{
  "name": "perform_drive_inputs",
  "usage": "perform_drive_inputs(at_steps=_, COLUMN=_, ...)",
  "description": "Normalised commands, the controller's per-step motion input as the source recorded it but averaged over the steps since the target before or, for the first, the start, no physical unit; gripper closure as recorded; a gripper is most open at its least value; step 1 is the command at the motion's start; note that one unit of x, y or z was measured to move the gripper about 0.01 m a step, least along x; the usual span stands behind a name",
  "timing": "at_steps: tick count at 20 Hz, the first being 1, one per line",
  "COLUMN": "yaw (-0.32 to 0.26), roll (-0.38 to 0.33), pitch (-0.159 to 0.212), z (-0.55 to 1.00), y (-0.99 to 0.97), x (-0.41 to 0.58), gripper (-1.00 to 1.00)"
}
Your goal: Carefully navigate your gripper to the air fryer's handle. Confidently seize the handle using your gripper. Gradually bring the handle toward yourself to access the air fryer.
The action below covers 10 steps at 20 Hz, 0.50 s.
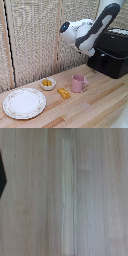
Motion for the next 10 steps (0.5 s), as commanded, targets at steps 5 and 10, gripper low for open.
perform_drive_inputs(at_steps=5, yaw=0.105, roll=-0.091, pitch=-0.004, z=-0.26, y=-0.58, x=-0.016, gripper=-1.0)
perform_drive_inputs(at_steps=10, yaw=0.156, roll=-0.059, pitch=0.0, z=-0.09, y=-0.59, x=-0.109, gripper=-1.0)
